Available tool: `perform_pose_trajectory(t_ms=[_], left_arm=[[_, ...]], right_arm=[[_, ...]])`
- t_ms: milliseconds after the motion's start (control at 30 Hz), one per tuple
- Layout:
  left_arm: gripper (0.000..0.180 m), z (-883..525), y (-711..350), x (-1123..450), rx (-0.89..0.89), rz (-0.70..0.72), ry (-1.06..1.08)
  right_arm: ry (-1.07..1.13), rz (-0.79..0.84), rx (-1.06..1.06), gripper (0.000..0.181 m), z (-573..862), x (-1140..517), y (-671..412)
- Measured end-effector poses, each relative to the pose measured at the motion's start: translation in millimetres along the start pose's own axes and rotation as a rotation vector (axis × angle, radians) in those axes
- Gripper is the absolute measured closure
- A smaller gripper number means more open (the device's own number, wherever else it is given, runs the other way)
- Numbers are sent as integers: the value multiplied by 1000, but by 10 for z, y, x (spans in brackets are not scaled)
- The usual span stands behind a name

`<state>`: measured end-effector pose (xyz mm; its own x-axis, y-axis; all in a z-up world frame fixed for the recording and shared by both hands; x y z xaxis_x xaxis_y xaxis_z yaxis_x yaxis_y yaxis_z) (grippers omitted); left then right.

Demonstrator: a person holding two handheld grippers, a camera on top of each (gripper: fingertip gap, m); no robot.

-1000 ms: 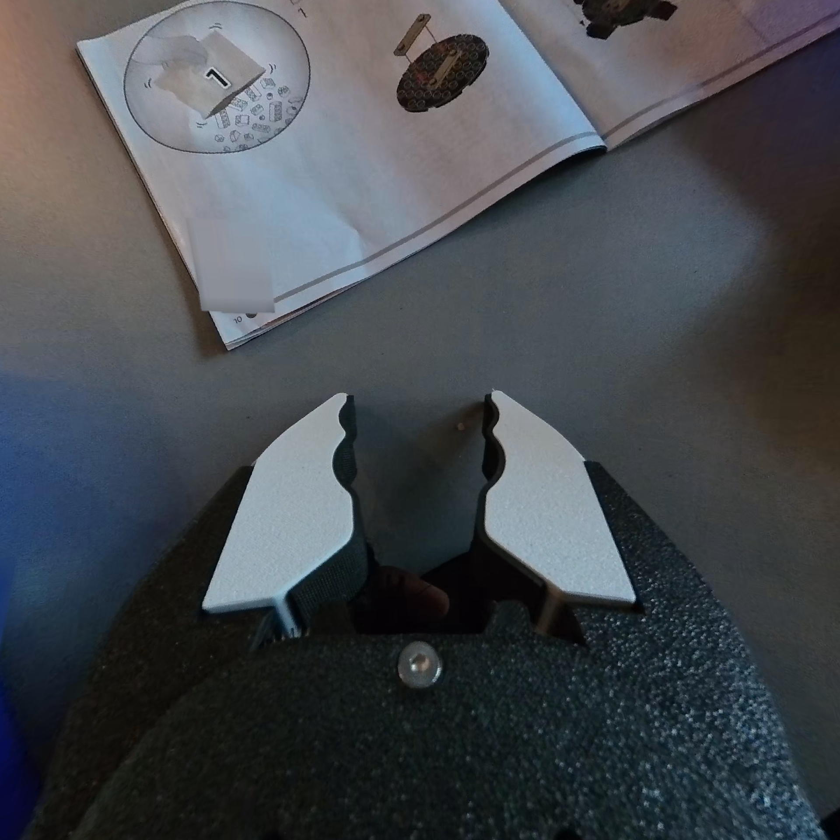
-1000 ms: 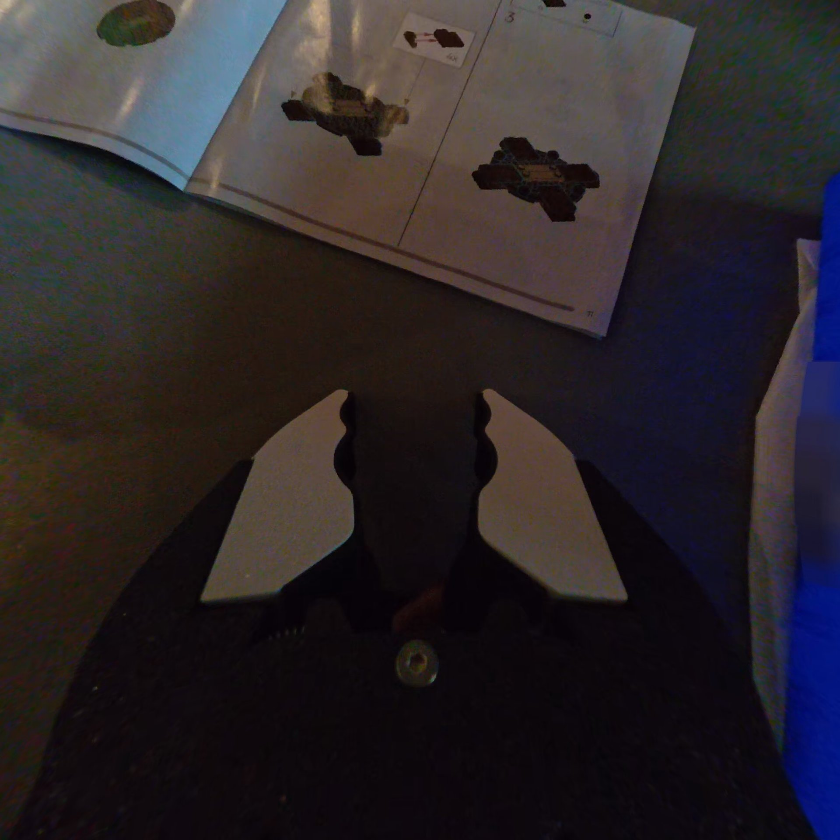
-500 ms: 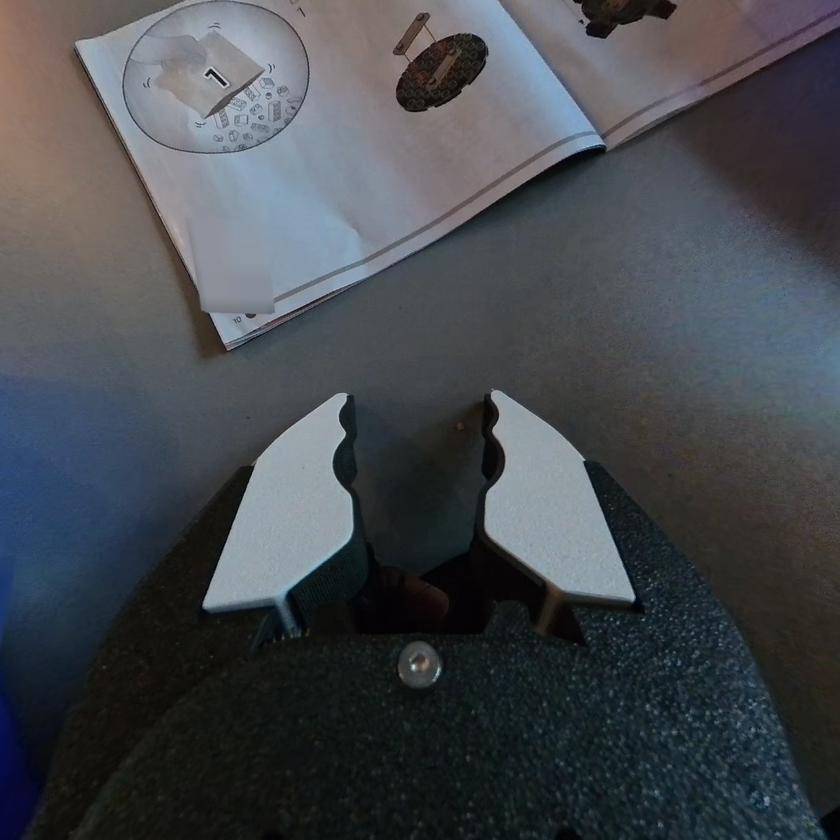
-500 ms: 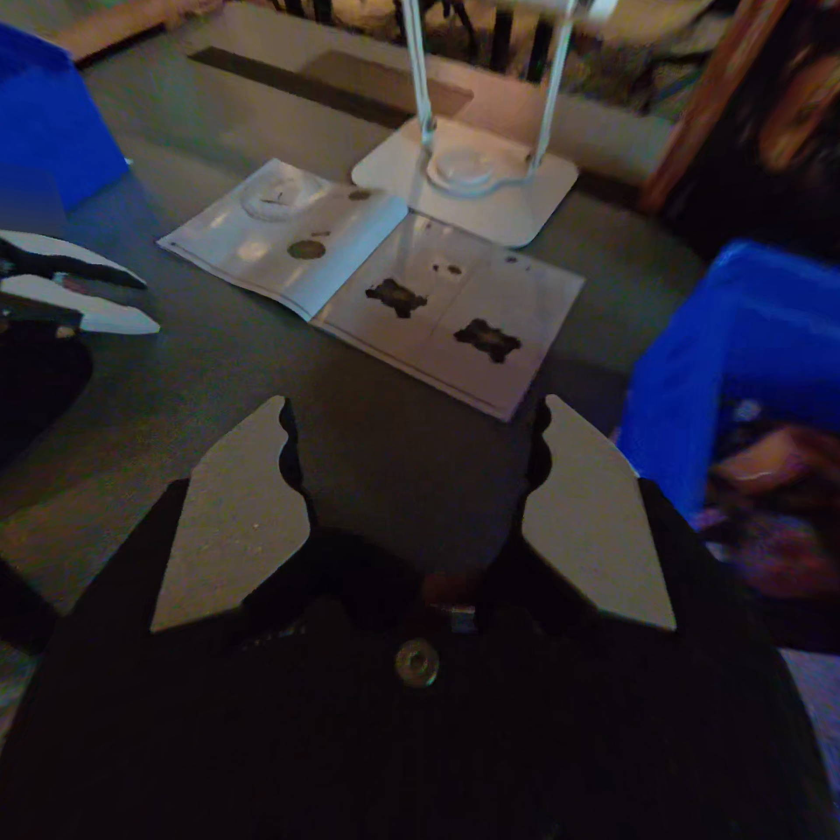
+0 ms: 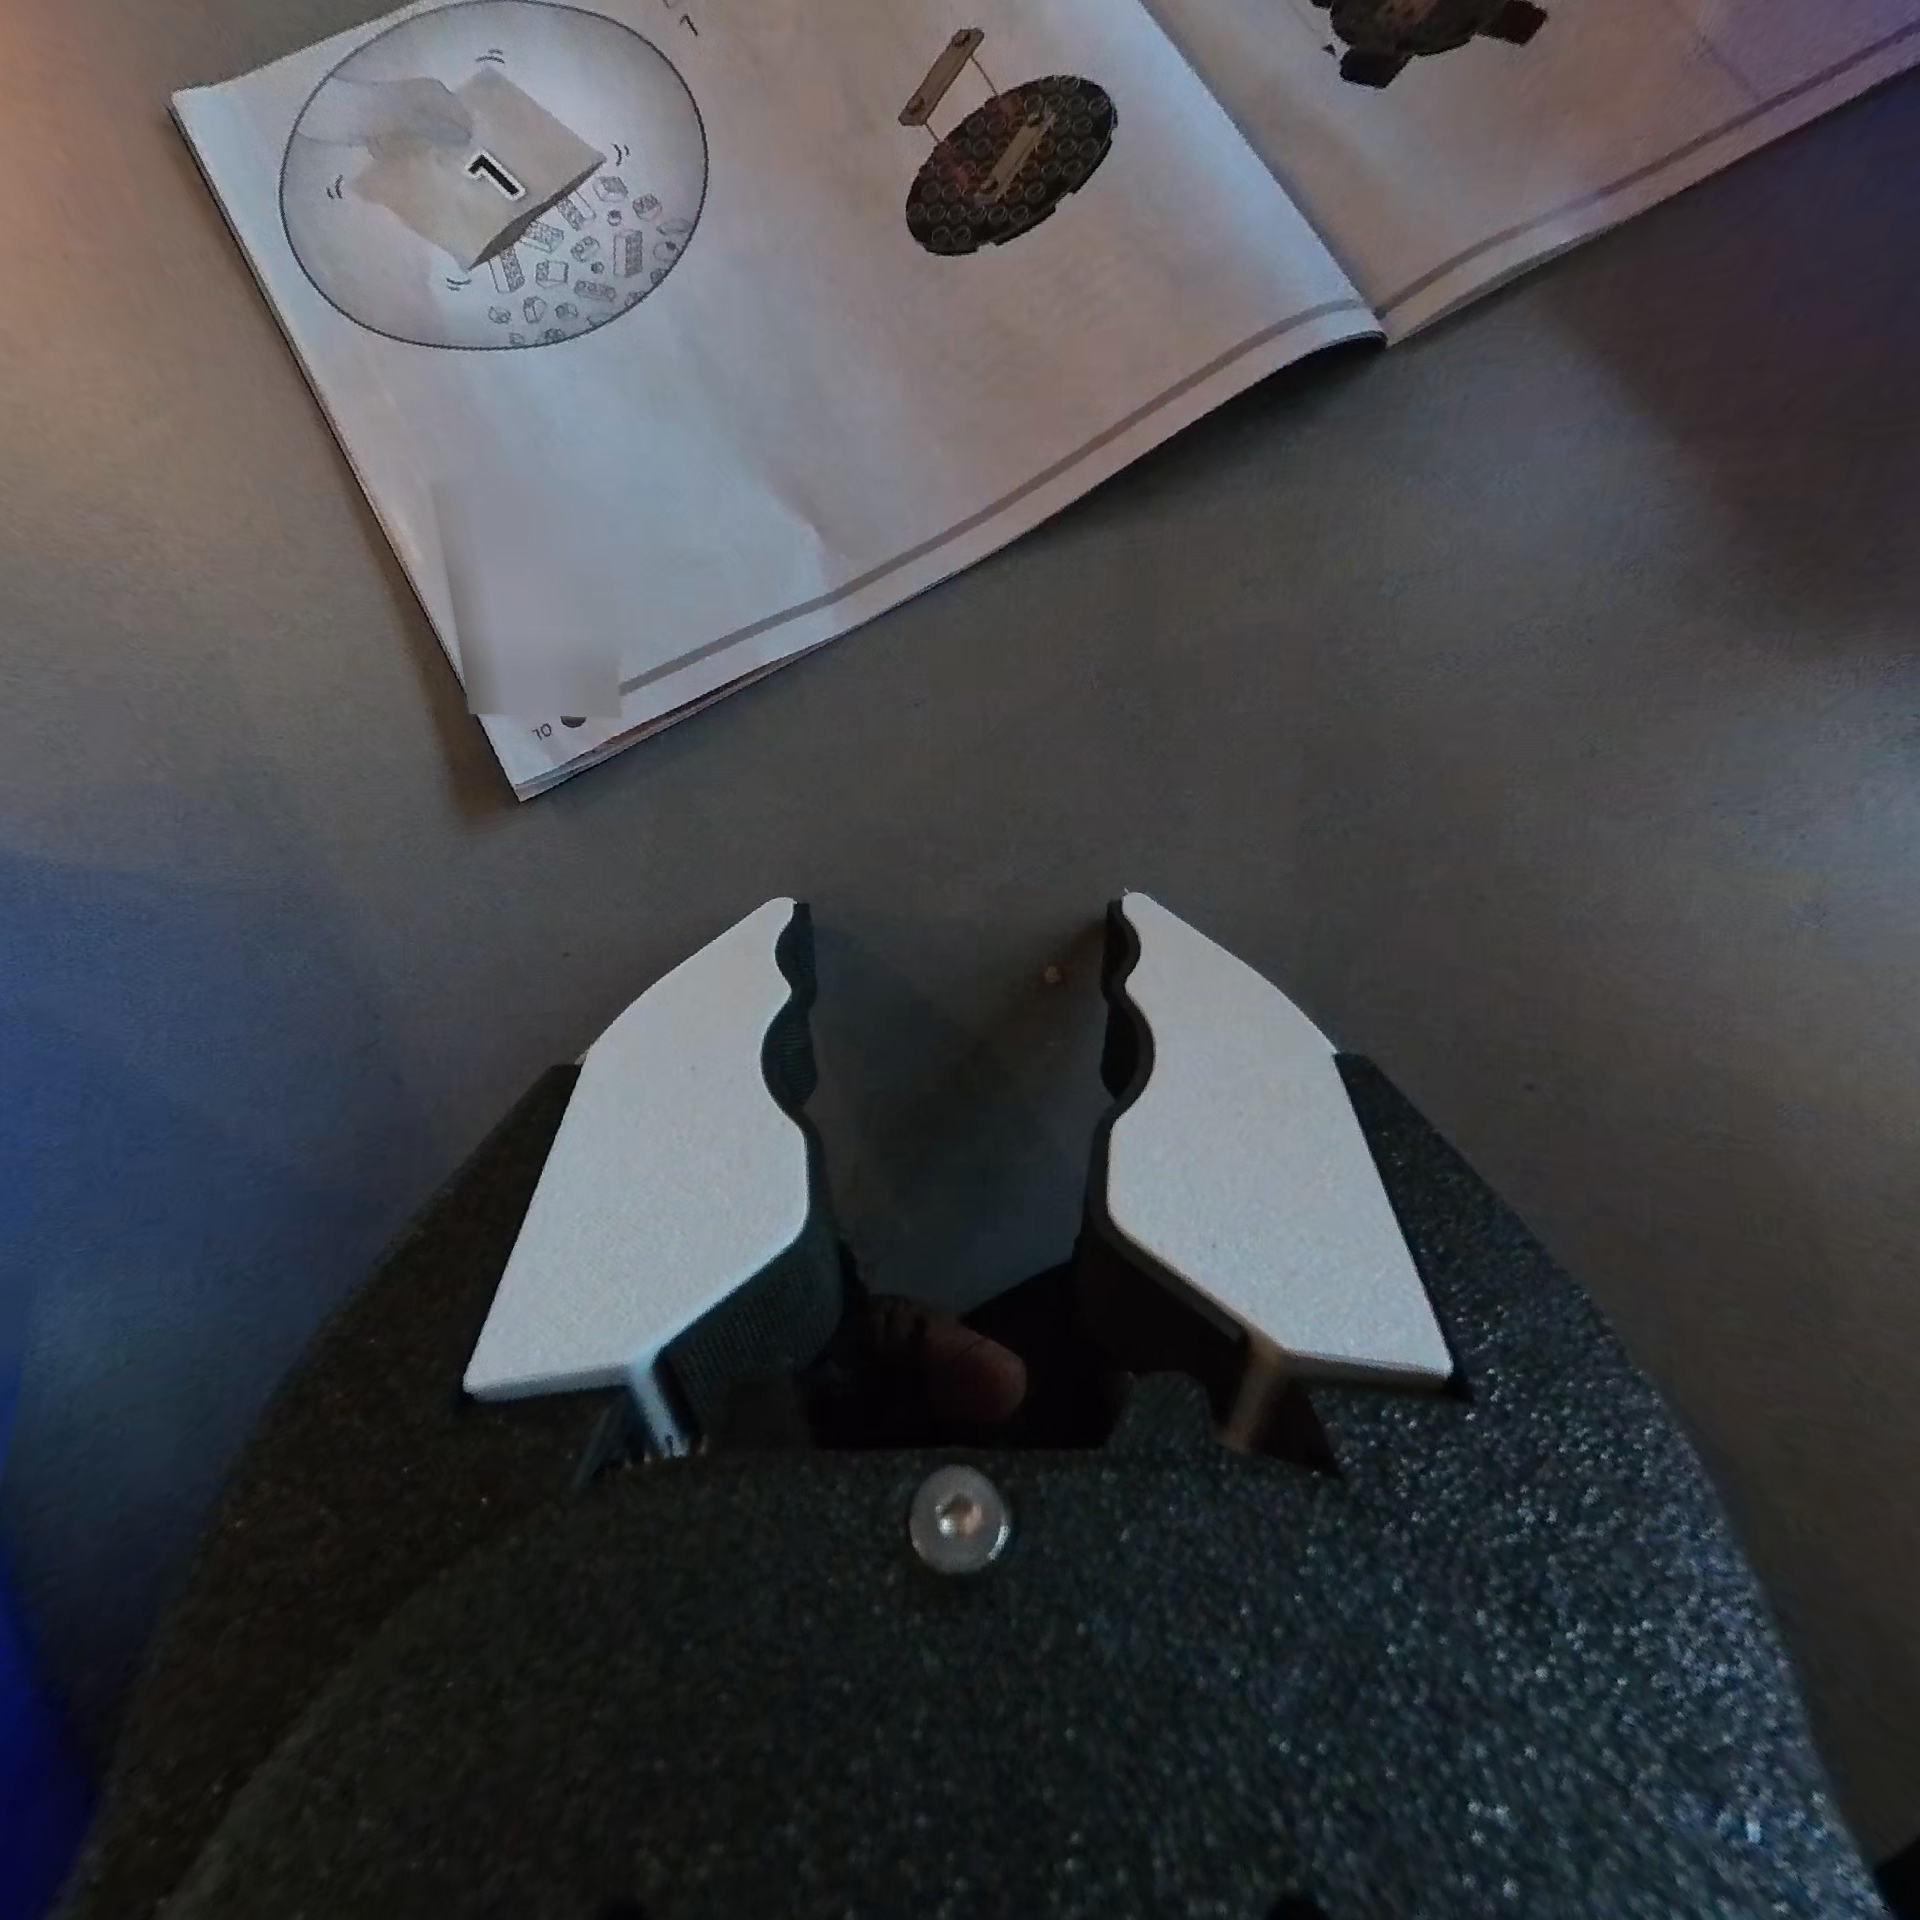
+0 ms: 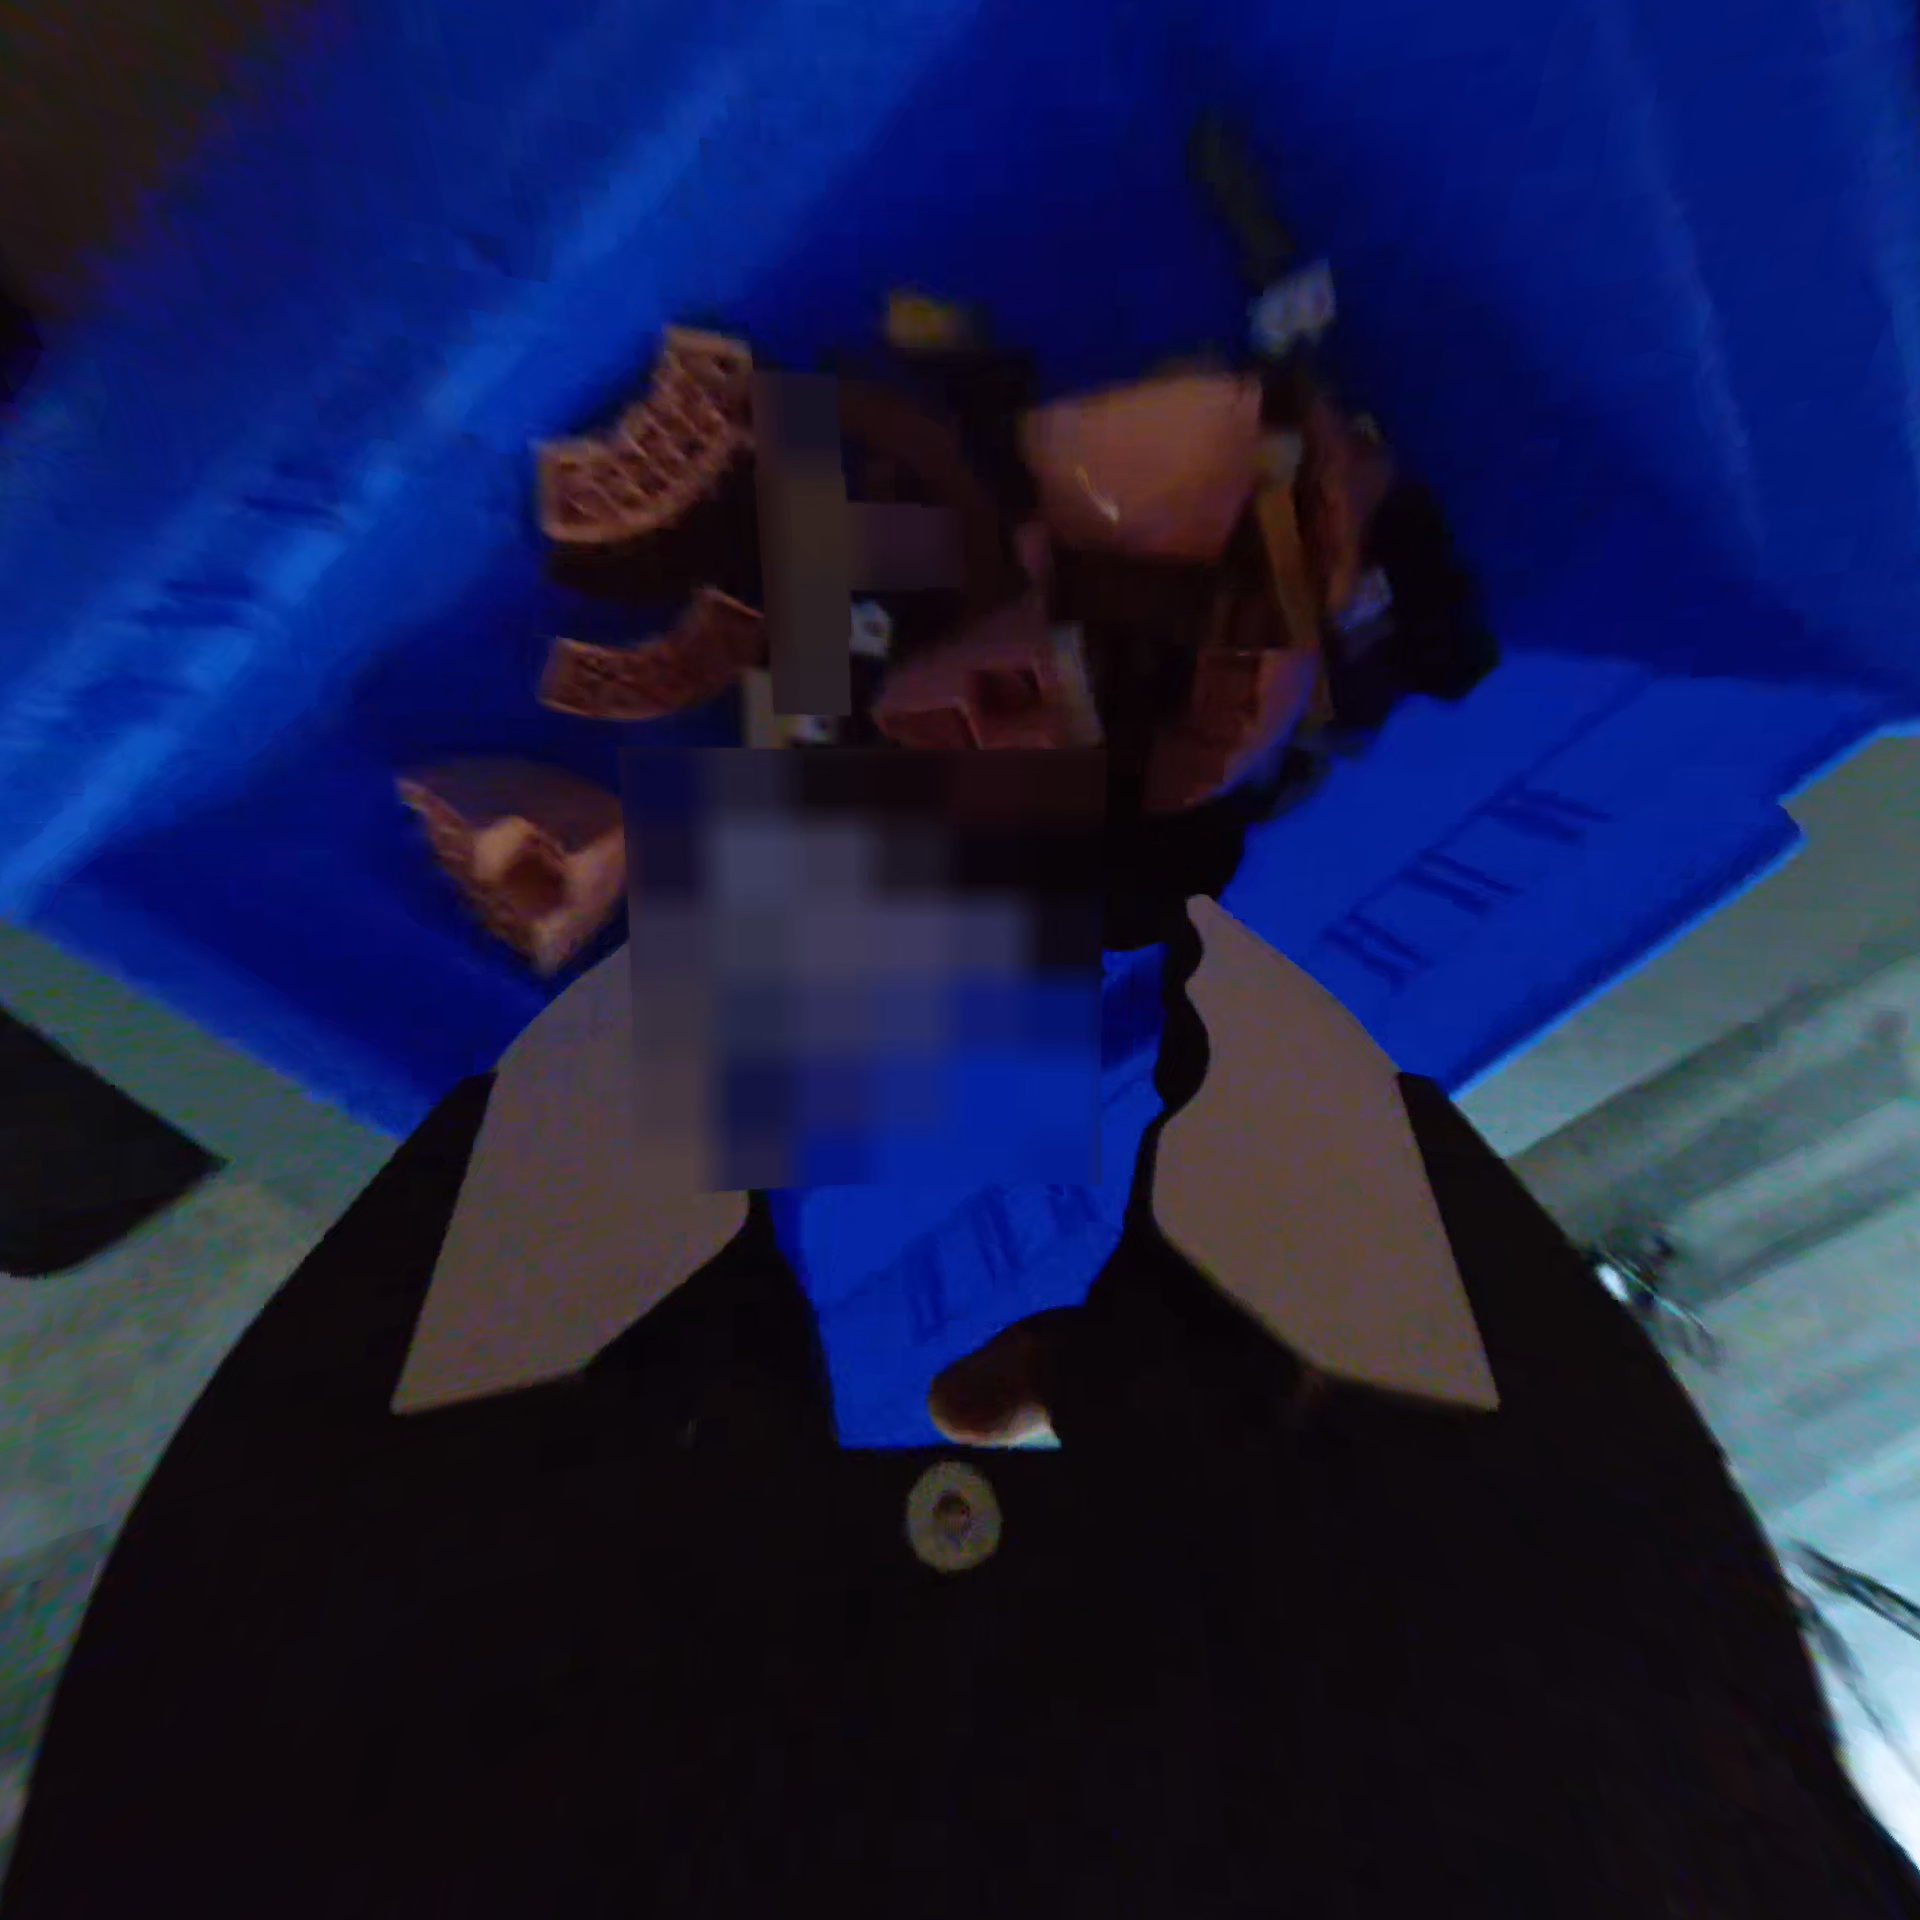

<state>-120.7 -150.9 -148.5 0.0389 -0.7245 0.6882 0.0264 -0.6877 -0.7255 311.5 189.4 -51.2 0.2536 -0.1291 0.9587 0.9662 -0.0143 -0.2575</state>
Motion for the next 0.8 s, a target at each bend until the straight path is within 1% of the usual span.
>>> perform_pose_trajectory(t_ms=[67,133,200,233,633,767,800], left_arm=[[127,0,-2,-2,0,0,0],[127,0,-1,1,0,0,0],[127,0,0,1,0,0,0],[127,1,-1,0,0,1,0],[127,2,-5,-4,1,1,0],[127,3,-4,-2,1,0,0],[127,3,-2,-3,1,1,0]], right_arm=[[6,-103,40,103,115,-181,-5],[-34,-215,82,101,178,-355,-19],[-27,-350,126,96,266,-488,-6],[-16,-394,138,96,318,-538,4],[-42,-460,166,97,442,-814,2],[-79,-463,152,101,483,-837,-18],[-67,-454,147,107,501,-841,-33]])
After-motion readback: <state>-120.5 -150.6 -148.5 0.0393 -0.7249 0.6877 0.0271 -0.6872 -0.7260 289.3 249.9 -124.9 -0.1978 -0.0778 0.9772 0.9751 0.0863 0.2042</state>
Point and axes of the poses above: each gripper's, where its closed fingertips meet, x back along the fingers, y out of its underside, z = x × y across the jaws, the point moved 9 cm from there along x, back along the fingers, and after that the axes turned 5 degrees about z, right-handed, at the moved point
